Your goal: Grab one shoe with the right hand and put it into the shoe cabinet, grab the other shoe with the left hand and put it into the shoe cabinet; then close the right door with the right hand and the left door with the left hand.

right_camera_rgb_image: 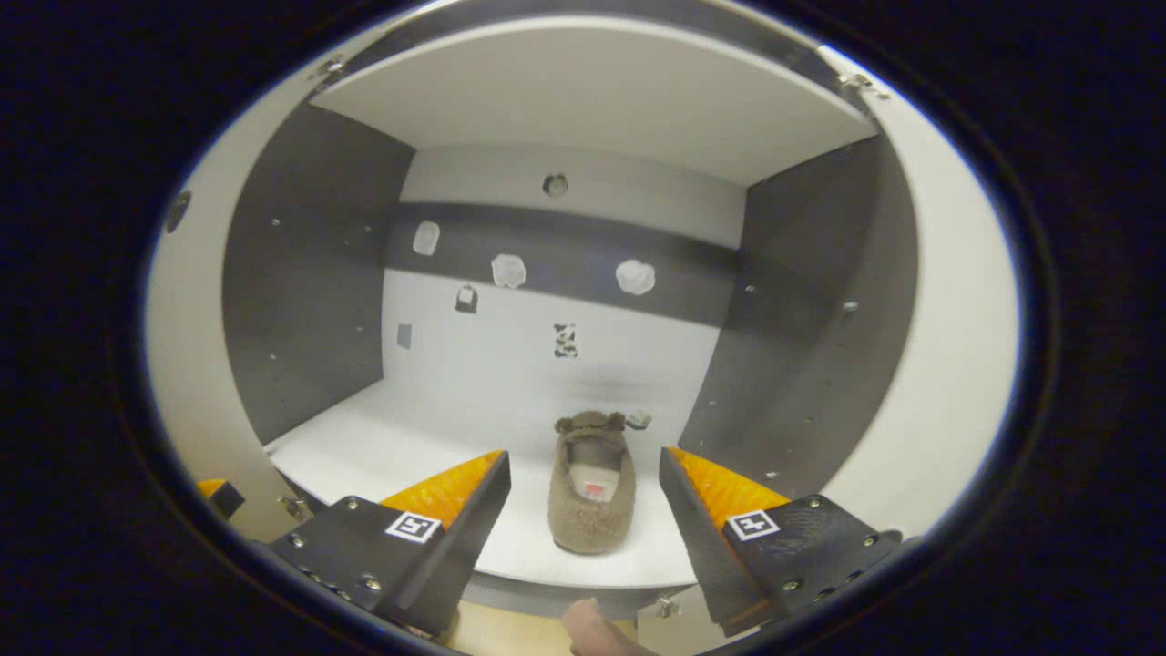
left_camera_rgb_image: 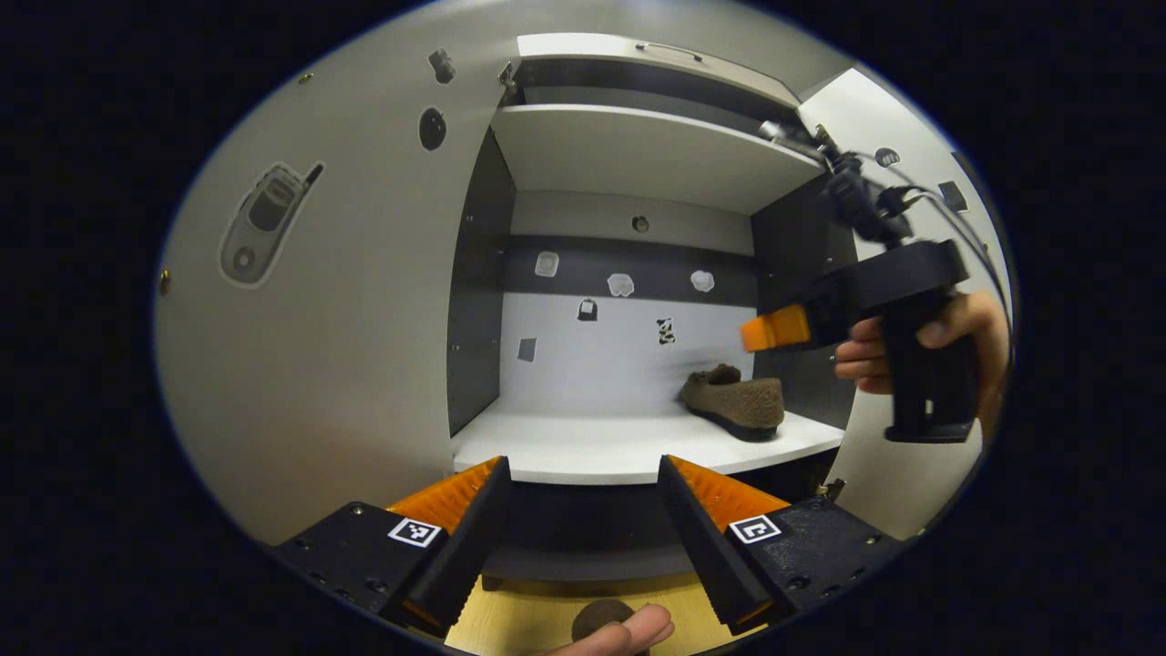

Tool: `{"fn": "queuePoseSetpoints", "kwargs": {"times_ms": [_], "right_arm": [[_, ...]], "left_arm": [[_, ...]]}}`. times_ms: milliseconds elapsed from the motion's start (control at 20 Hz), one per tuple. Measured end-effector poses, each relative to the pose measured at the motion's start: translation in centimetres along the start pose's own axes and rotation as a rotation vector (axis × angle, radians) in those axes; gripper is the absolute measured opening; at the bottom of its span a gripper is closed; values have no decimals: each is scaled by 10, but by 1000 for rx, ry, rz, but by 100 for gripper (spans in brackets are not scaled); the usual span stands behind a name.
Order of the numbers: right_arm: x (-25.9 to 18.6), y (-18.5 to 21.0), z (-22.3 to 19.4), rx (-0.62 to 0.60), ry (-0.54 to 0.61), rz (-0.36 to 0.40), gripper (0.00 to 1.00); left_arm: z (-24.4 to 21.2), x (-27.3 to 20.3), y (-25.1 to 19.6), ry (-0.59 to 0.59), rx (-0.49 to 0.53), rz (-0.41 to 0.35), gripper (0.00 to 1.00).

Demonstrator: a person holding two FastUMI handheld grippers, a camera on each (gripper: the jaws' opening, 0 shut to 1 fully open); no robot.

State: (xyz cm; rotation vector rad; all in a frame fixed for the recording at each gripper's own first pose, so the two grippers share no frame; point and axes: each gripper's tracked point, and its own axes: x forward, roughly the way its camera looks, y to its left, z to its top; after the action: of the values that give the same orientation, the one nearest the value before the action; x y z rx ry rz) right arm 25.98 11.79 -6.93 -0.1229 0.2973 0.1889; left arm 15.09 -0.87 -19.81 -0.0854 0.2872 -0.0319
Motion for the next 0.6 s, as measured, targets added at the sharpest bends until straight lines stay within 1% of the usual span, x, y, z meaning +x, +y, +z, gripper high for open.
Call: {"fn": "queuePoseSetpoints", "kwargs": {"times_ms": [150,200,250,300,350,450,550,600], "right_arm": [[-61,-7,-7,65,-66,-20,99],[-78,-7,-10,86,-96,-15,99],[-93,-4,-15,101,-134,5,98],[-106,0,-21,108,-165,24,98],[-117,0,-32,116,-185,27,99],[-135,2,-54,144,-216,28,98],[-148,2,-74,162,-240,33,98],[-149,-3,-85,179,-257,17,98]], "left_arm": [[-9,-2,3,30,-14,29,99],[-13,-3,2,31,-24,38,99],[-22,-9,1,65,-31,60,99],[-29,-13,-3,70,-20,54,99],[-30,-16,-7,47,-16,49,98],[-41,-23,-4,39,26,60,97],[-58,-30,1,38,42,57,97],[-68,-34,6,50,42,65,97]]}}
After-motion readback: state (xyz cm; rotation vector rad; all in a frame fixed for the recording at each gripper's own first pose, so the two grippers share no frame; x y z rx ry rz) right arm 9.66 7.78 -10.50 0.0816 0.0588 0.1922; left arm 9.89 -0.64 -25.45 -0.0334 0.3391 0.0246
